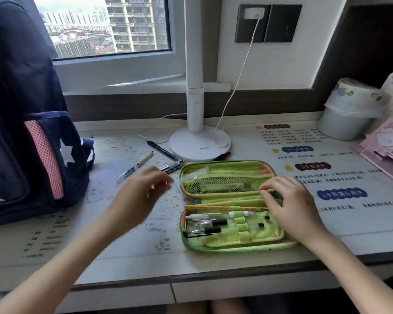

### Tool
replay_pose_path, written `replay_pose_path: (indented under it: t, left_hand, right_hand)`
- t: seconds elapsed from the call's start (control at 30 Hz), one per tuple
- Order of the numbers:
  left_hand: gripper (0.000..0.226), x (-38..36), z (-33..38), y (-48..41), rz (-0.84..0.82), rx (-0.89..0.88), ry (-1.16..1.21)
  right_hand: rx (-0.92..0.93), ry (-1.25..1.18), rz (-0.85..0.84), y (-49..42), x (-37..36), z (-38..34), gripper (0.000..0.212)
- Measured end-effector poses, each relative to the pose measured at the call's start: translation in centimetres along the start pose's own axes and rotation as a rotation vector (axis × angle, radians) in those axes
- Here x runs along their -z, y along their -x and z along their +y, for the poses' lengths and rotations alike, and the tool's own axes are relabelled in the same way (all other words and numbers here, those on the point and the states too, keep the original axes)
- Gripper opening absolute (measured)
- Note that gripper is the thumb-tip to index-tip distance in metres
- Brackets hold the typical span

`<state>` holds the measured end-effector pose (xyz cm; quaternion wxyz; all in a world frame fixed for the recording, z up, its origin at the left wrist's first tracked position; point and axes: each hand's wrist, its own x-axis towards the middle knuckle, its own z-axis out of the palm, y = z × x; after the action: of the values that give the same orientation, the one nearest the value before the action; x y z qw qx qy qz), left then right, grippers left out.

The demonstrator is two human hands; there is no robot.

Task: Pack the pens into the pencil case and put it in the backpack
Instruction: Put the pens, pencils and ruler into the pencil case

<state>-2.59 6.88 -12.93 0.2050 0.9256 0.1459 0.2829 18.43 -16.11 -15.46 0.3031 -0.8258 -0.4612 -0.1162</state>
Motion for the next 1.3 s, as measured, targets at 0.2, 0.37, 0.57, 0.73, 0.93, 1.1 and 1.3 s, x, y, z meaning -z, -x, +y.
replay_pose_path:
  t: [0.2,0.37,0.57,0.73,0.93,1.1,1.3]
  left_hand:
    - [0.028,-1.0,2.8,6.0,-0.184,-0.241,-0.199]
    - [0.030,-2.2,4.2,5.4,-0.168,-0.318,-0.301]
    - [0.012,-4.8,6.6,3.4,-0.281,-0.356,-0.287]
    - [0.021,-6.5,7.8,2.3,-0.243,-0.241,-0.163]
    - [0.084,-7.5,7.1,3.1,-0.391,0.023,-0.293]
    - [0.076,-8.0,7.8,3.1,-0.244,0.207,-0.276]
    - [0.073,-7.8,7.8,3.5,-0.248,0.145,-0.250]
  right_hand:
    - [-0.022,-0.007,0.005,1.7,-0.1,0.5,0.006]
    - [-0.016,-0.001,0.016,2.0,-0.8,0.4,0.007]
    - [-0.001,0.037,0.010,2.1,-0.9,0.4,0.006]
    - [-0.025,-0.026,-0.016,2.3,-0.2,-0.3,0.018]
    - [-0.272,-0.206,-0.110,5.1,0.7,-3.1,0.044]
    - [-0.338,-0.183,-0.114,5.6,-0.1,-4.3,0.048]
    - [-0.345,-0.220,-0.196,4.8,-1.0,-4.5,0.048]
